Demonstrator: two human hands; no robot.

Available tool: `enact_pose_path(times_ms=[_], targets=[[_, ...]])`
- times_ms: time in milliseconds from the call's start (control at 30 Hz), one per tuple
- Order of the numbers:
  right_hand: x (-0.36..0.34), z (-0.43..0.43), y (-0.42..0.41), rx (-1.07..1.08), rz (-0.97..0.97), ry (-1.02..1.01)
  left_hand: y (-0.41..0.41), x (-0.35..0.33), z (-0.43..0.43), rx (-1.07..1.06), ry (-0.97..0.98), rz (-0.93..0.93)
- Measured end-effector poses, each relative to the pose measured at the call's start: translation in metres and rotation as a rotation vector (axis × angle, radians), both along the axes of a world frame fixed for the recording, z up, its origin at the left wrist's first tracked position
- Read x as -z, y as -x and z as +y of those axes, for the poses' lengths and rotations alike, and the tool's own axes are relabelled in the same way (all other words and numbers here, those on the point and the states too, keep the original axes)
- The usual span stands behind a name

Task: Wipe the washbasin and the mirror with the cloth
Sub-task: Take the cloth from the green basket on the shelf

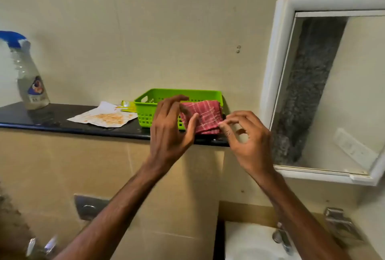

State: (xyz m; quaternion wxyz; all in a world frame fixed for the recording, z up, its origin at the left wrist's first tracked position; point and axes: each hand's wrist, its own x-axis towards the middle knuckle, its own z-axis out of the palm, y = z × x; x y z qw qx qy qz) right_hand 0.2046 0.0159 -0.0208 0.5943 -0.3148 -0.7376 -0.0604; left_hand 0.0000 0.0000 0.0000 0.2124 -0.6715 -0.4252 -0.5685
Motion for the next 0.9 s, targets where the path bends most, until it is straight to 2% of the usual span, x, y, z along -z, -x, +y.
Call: enact_pose_path(times_ms=[67,133,200,300,500,633,700,767,900], targets=[[-0.005,0.011,0.006,0.018,-0.005,0.047,0.016,-0.003,0.011,-0.061,0.054,-0.015],[-0.008,0.025,0.008,0.067,-0.091,0.128,0.034,-0.004,0.026,-0.122,0.183,0.017],[-0.004,0.042,0.006,0.089,-0.204,0.18,0.046,-0.001,0.036,-0.149,0.305,0.134],[0.0,0.061,-0.001,0.12,-0.368,0.193,0.056,0.007,0.046,-0.194,0.336,0.274],[-0.009,0.075,-0.01,0.193,-0.68,-0.052,0.059,0.011,0.053,-0.217,0.329,0.341],[-0.023,0.068,-0.013,0.23,-0.756,-0.207,0.058,0.012,0.053,-0.216,0.342,0.37],[-0.033,0.063,-0.007,0.202,-0.759,-0.262,0.059,0.012,0.053,-0.204,0.334,0.363],[-0.044,0.058,0.004,0.127,-0.679,-0.197,0.061,0.012,0.054,-0.177,0.322,0.349],[-0.083,0.055,0.035,-0.051,-0.254,0.023,0.062,0.014,0.057,-0.09,0.274,0.267]])
